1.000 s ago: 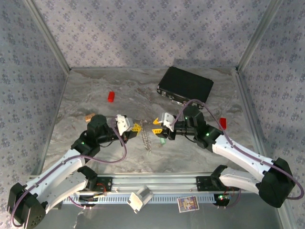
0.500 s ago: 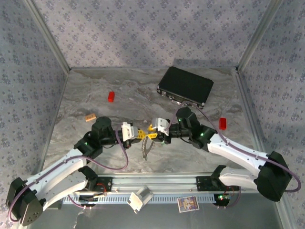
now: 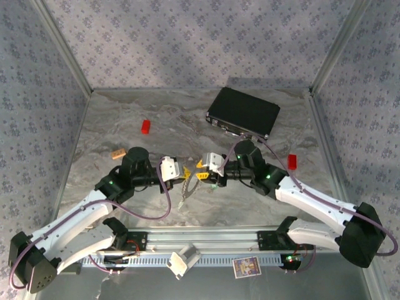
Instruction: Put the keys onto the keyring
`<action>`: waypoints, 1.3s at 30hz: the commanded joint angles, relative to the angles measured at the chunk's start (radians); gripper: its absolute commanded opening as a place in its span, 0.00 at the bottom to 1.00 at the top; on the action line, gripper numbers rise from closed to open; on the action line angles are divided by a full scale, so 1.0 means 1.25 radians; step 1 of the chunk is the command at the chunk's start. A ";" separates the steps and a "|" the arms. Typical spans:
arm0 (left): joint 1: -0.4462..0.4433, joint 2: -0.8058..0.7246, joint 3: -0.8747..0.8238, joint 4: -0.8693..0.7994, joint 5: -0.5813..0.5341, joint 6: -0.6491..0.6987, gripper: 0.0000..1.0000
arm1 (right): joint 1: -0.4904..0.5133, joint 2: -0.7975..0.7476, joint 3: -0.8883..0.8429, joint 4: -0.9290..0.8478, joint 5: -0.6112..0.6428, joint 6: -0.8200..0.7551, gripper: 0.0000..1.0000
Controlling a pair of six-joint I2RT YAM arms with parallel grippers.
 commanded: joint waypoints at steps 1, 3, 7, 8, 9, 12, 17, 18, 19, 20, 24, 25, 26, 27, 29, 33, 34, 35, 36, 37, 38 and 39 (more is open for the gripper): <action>-0.006 -0.008 0.018 0.004 -0.015 0.006 0.00 | 0.008 -0.008 -0.013 -0.019 0.010 0.024 0.30; -0.007 -0.002 0.024 0.002 -0.048 -0.010 0.00 | 0.015 -0.009 -0.016 -0.009 0.016 0.058 0.32; -0.013 0.011 0.036 0.009 -0.171 -0.087 0.00 | 0.038 -0.012 -0.022 -0.002 0.099 0.117 0.42; -0.014 0.017 0.046 0.007 -0.214 -0.126 0.00 | 0.043 -0.013 -0.026 0.005 0.140 0.146 0.45; -0.014 0.025 0.058 -0.005 -0.244 -0.155 0.00 | 0.049 -0.015 -0.027 0.010 0.186 0.179 0.47; -0.017 0.040 0.081 -0.031 -0.315 -0.245 0.00 | 0.063 -0.018 -0.025 0.010 0.299 0.302 0.52; -0.019 0.059 0.086 -0.034 -0.372 -0.413 0.00 | 0.105 -0.017 -0.024 0.024 0.353 0.411 0.57; -0.022 0.063 0.089 -0.036 -0.378 -0.439 0.00 | 0.119 -0.015 -0.022 0.030 0.361 0.417 0.58; -0.025 0.068 0.092 -0.041 -0.389 -0.461 0.00 | 0.132 -0.012 -0.021 0.036 0.368 0.418 0.59; -0.029 0.074 0.096 -0.044 -0.400 -0.484 0.00 | 0.147 -0.008 -0.019 0.043 0.378 0.417 0.60; -0.039 0.092 0.111 -0.047 -0.408 -0.540 0.00 | 0.185 0.031 -0.018 0.080 0.419 0.404 0.62; -0.041 0.094 0.114 -0.045 -0.405 -0.544 0.00 | 0.192 0.042 -0.016 0.083 0.430 0.399 0.63; -0.044 0.096 0.116 -0.043 -0.401 -0.548 0.00 | 0.197 0.055 -0.014 0.085 0.443 0.392 0.63; -0.044 0.097 0.118 -0.042 -0.399 -0.552 0.00 | 0.201 0.066 -0.012 0.089 0.463 0.382 0.63; -0.045 0.099 0.123 -0.045 -0.390 -0.555 0.00 | 0.206 0.085 -0.020 0.111 0.495 0.366 0.64; -0.046 0.104 0.130 -0.058 -0.370 -0.557 0.00 | 0.207 0.118 -0.041 0.163 0.550 0.332 0.64; -0.046 0.105 0.132 -0.059 -0.368 -0.559 0.00 | 0.208 0.124 -0.043 0.172 0.560 0.322 0.63; -0.046 0.104 0.133 -0.062 -0.366 -0.561 0.00 | 0.207 0.130 -0.044 0.180 0.567 0.313 0.63; -0.046 0.105 0.135 -0.064 -0.362 -0.563 0.00 | 0.207 0.133 -0.046 0.189 0.573 0.304 0.62; -0.045 0.105 0.137 -0.066 -0.359 -0.566 0.00 | 0.207 0.138 -0.046 0.195 0.574 0.295 0.62; -0.046 0.105 0.138 -0.068 -0.356 -0.567 0.00 | 0.208 0.139 -0.046 0.198 0.575 0.286 0.61; -0.047 0.105 0.140 -0.070 -0.353 -0.568 0.00 | 0.208 0.142 -0.048 0.200 0.577 0.276 0.60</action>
